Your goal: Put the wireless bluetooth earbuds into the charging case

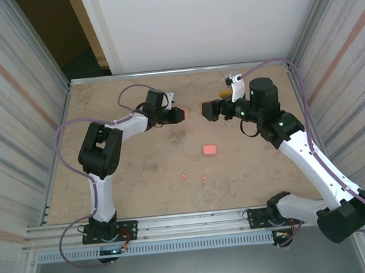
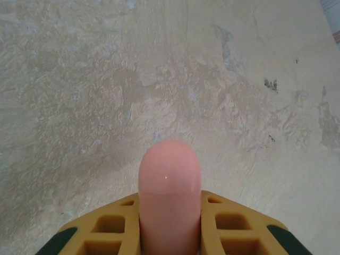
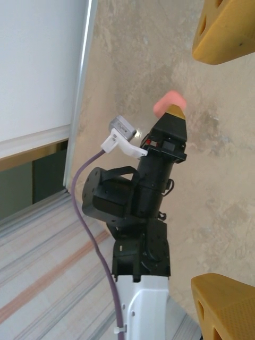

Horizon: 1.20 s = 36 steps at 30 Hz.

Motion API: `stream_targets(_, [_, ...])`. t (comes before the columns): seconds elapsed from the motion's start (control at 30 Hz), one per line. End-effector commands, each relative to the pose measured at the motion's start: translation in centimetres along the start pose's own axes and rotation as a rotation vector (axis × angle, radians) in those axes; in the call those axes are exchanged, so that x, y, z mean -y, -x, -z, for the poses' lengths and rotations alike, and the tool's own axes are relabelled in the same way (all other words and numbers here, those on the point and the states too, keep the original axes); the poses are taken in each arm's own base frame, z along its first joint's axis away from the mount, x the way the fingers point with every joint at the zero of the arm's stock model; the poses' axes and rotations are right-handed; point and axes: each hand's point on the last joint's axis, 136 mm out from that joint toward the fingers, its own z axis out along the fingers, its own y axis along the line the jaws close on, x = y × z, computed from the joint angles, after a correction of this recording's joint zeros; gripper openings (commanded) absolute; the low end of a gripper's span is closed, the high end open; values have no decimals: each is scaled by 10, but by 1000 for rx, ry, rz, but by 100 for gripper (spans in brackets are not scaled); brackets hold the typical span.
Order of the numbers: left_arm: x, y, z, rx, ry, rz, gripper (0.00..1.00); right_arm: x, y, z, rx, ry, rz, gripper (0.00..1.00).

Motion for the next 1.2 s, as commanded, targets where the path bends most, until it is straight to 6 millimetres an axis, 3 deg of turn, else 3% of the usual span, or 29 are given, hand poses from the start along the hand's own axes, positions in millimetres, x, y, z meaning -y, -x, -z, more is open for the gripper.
stream_targets(0.0, [0,-2,-6,-26,16,23,0,5,-1,6,5,-23,28,100])
stream_targets(0.33, [-9,-13,-20,-75,35,40,1,9,-4,3,-8,-27,31,99])
stream_targets(0.8, [-20,-20,-20,-94,87,36,35,12,-2,2,-9,-32,35,99])
stream_targets(1.13, [-18,-14,-7,-82,115,-4,43,24,1,4,-5,-45,24,99])
stream_targets(1.17, [-10,-5,1,-58,105,-18,43,26,1,4,-5,-47,21,99])
